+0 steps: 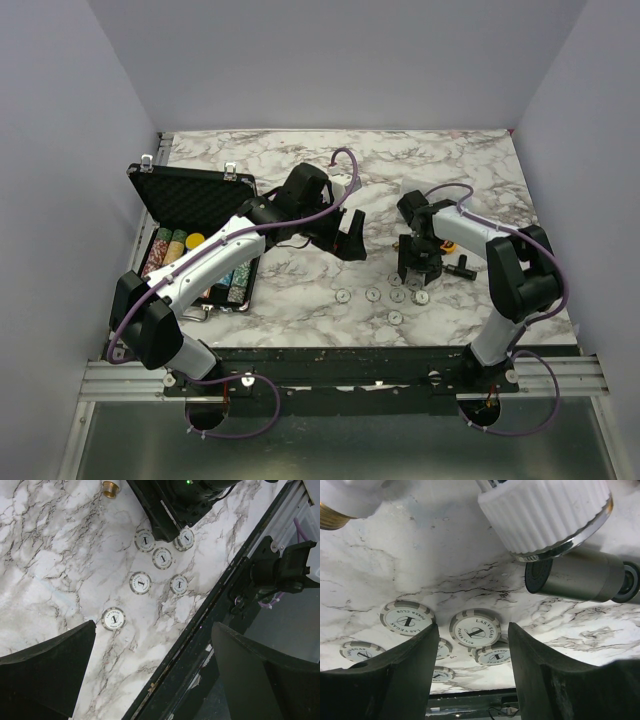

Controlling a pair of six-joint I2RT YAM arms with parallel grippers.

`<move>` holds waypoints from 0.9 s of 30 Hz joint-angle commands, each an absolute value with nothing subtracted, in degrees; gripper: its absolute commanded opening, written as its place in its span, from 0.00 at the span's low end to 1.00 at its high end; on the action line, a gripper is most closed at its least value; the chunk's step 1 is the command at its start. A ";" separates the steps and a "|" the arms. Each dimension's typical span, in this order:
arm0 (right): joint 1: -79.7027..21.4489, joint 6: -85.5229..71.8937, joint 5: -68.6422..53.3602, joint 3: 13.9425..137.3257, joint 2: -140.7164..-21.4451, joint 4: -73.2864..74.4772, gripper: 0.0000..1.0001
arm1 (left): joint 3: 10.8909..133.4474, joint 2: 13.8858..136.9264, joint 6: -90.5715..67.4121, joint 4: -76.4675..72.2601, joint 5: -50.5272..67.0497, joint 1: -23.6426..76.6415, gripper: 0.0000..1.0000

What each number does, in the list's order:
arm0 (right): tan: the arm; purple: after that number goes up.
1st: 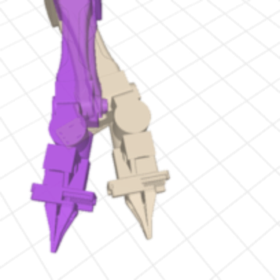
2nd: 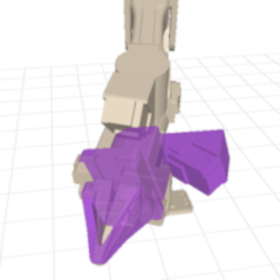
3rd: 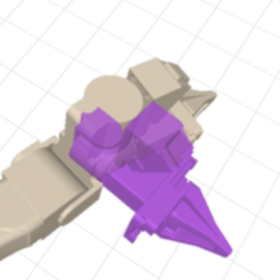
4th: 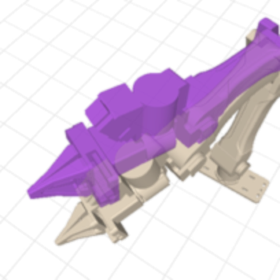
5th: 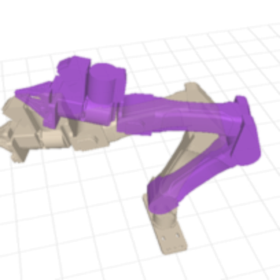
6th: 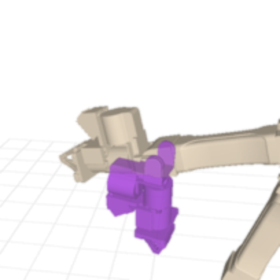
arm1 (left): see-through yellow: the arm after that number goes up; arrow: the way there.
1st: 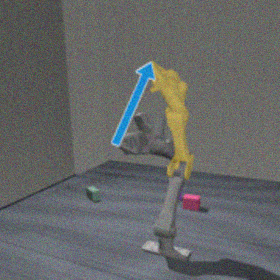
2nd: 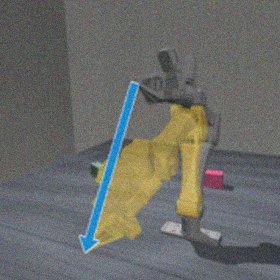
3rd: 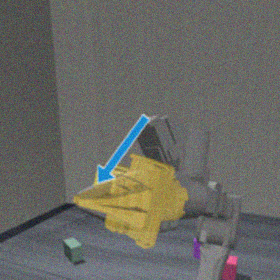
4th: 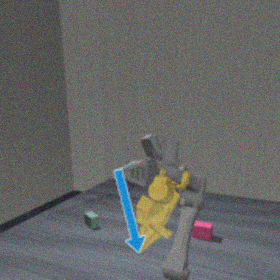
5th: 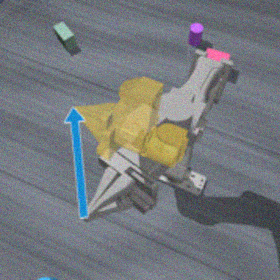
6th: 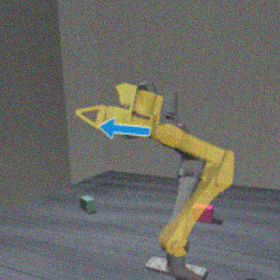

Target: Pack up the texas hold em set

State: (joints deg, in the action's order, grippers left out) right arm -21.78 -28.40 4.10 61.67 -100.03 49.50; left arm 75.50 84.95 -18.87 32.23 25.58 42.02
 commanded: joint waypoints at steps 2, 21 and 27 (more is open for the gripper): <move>-21.88 -27.78 2.20 60.98 -102.18 47.73 0.59 | 74.95 84.06 -17.84 31.47 25.14 42.18 0.99; -21.88 -27.60 4.81 58.58 -103.10 46.14 0.52 | 74.88 84.07 -17.84 31.46 25.35 42.14 0.98; -21.88 -27.22 5.29 58.01 -103.23 45.98 0.52 | 74.84 84.11 -17.84 31.44 25.24 42.10 0.98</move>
State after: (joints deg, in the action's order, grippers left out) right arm -21.78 -27.97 2.00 61.06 -100.20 48.53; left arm 75.50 84.95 -18.85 32.23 25.58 42.02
